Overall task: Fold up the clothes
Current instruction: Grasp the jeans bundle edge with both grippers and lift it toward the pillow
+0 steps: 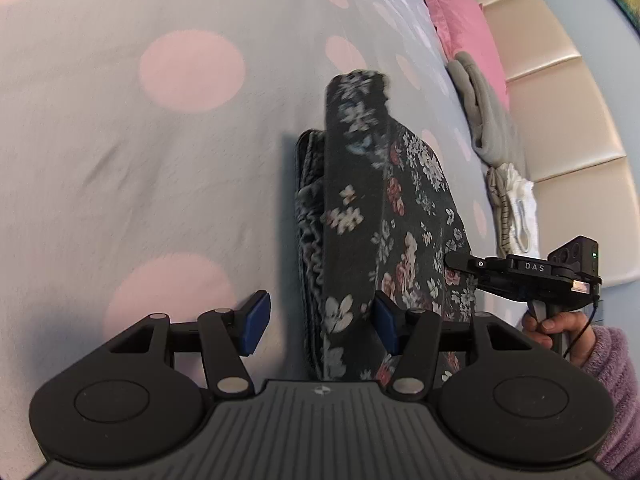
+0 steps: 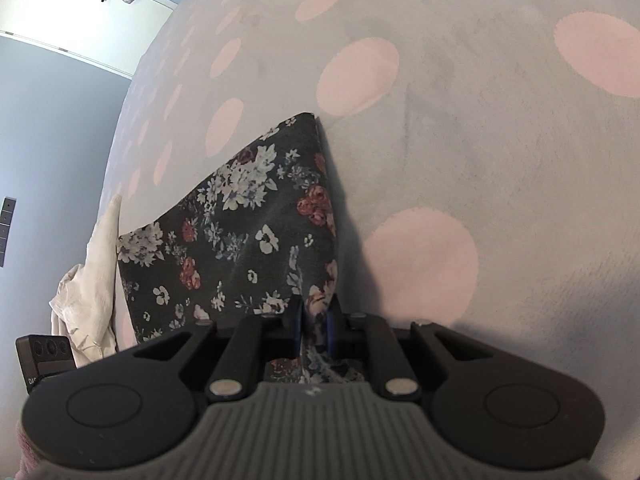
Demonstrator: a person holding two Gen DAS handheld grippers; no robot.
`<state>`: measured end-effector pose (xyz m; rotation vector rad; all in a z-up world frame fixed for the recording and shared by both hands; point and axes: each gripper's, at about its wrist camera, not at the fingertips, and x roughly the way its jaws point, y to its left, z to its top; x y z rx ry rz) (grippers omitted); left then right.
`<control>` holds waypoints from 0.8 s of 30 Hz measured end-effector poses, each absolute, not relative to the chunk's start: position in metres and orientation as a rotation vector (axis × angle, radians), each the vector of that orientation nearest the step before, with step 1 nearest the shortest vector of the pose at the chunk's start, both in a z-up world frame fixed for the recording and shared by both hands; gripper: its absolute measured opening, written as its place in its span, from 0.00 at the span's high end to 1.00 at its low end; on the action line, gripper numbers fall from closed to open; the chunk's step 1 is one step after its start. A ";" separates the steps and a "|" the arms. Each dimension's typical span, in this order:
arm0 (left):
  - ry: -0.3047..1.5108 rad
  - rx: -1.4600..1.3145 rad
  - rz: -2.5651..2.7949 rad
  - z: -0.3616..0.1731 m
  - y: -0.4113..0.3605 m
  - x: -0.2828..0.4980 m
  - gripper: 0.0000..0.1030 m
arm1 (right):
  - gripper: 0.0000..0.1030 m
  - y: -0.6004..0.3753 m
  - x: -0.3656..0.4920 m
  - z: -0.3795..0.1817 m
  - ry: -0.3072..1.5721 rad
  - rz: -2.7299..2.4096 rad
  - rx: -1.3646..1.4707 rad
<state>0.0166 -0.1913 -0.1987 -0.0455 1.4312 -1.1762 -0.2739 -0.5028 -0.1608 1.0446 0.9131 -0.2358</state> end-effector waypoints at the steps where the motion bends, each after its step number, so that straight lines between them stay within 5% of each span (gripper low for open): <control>1: 1.445 -0.058 -1.178 -0.202 -0.189 0.018 0.48 | 0.87 -0.501 -0.271 -0.160 0.914 -0.239 1.042; 16: 1.507 -0.127 -1.214 -0.225 -0.203 0.022 0.67 | 0.86 -0.499 -0.267 -0.166 0.914 -0.257 1.048; 24: 1.501 -0.137 -1.229 -0.226 -0.212 0.020 0.68 | 0.72 -0.498 -0.274 -0.169 0.910 -0.258 1.069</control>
